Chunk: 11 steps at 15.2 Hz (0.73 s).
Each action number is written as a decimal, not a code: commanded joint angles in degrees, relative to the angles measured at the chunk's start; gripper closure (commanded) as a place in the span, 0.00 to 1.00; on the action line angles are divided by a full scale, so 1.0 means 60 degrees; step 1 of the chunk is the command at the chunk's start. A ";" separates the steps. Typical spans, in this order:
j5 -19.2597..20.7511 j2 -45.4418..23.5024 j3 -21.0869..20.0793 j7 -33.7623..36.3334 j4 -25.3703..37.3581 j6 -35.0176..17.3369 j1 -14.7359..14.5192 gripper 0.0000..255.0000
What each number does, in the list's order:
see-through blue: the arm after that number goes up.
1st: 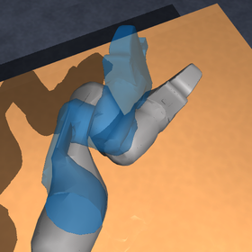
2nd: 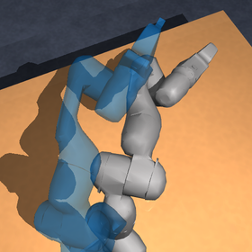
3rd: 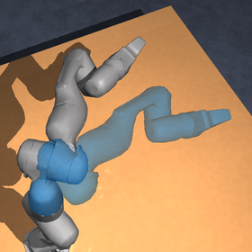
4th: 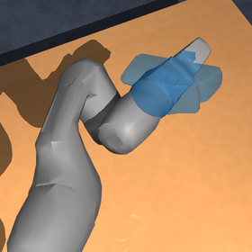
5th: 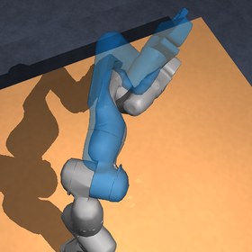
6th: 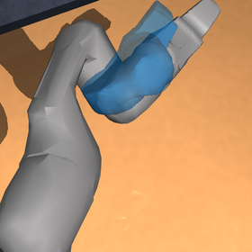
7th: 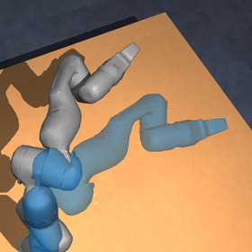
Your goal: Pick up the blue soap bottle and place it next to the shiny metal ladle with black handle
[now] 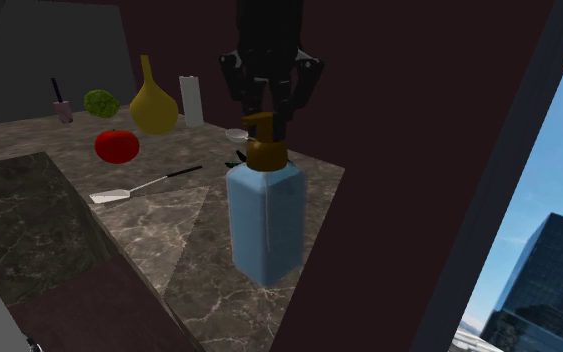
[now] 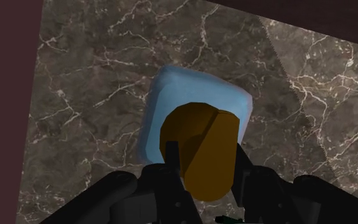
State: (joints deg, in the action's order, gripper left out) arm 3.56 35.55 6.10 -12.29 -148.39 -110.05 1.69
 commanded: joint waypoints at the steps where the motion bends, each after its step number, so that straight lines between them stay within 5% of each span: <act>1: -0.0010 0.0055 -0.0013 -0.0001 0.0215 0.0268 -0.0003 1.00; 11: -0.0063 0.0214 -0.0081 -0.0005 0.1393 0.1606 -0.0025 1.00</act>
State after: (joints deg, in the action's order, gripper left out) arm 3.25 36.90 5.70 -12.36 -140.92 -101.25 1.59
